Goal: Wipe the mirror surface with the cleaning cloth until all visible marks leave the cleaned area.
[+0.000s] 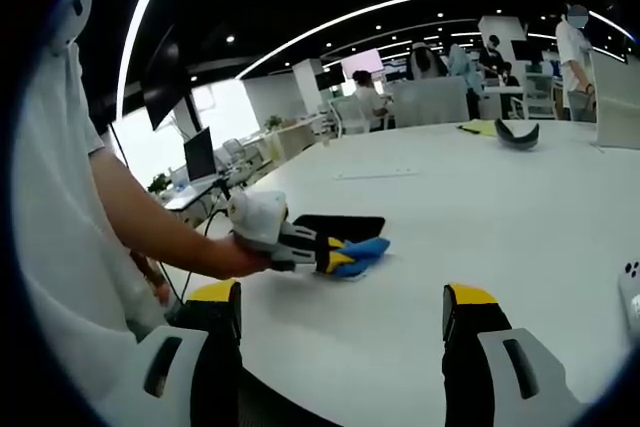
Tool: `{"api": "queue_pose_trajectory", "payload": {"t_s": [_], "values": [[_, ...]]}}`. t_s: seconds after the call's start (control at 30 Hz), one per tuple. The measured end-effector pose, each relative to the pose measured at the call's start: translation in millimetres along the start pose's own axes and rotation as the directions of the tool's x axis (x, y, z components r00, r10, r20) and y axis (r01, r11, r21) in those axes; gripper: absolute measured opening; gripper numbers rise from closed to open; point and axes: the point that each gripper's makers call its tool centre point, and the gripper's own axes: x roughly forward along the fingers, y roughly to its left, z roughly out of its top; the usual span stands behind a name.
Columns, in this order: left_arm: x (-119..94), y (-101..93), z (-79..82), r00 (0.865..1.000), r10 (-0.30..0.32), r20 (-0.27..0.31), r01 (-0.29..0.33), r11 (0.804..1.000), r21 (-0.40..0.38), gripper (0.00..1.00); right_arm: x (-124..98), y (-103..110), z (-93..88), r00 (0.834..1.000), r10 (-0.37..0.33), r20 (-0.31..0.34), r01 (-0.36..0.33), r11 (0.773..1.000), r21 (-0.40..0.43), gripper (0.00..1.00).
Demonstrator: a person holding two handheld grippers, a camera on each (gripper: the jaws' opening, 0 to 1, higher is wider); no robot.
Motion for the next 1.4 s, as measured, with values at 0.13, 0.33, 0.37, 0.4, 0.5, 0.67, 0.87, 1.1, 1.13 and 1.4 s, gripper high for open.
{"api": "queue_pose_trajectory", "payload": {"t_s": [0.13,0.33,0.37,0.4,0.5,0.67,0.87,1.1,1.13,1.4], "values": [[1,2.1,-0.2,1.0,0.0,-0.003,0.0,1.0,0.004,0.06,1,0,0.2,1.0,0.0,0.002,0.0,1.0,0.0,0.82],[2,7.5,-0.3,1.0,0.01,-0.002,-0.01,1.0,-0.006,0.06,0,-1,-0.7,1.0,-0.003,0.002,0.003,1.0,0.002,0.82],[2,8.9,-0.1,1.0,0.012,-0.002,-0.012,1.0,-0.009,0.06,0,-1,-0.9,1.0,-0.004,0.002,0.004,1.0,0.004,0.82],[2,9.6,0.0,1.0,0.013,-0.003,-0.013,1.0,-0.01,0.06,0,-2,-0.8,1.0,-0.005,0.002,0.005,1.0,0.005,0.82],[3,12.3,-0.1,1.0,0.015,-0.006,-0.015,1.0,-0.012,0.06,-1,-3,-1.7,1.0,-0.007,0.001,0.007,1.0,0.007,0.82],[3,15.0,0.1,1.0,0.016,-0.005,-0.016,1.0,-0.011,0.06,0,-2,-2.4,1.0,-0.007,-0.002,0.007,1.0,0.008,0.82],[4,19.5,0.4,1.0,0.021,-0.003,-0.022,1.0,-0.013,0.06,-1,-3,-2.6,1.0,-0.009,-0.006,0.009,1.0,0.007,0.82],[6,25.6,1.2,1.0,0.027,-0.003,-0.027,1.0,-0.014,0.06,-1,-3,-3.8,1.0,-0.009,-0.008,0.009,1.0,0.011,0.82],[6,26.5,1.2,1.0,0.028,-0.003,-0.028,1.0,-0.014,0.06,-1,-3,-3.6,1.0,-0.009,-0.008,0.009,1.0,0.011,0.82],[8,36.0,1.6,0.999,0.037,-0.004,-0.037,0.999,-0.015,0.06,0,-3,-4.4,1.0,-0.01,-0.014,0.01,1.0,0.011,0.82]]}}
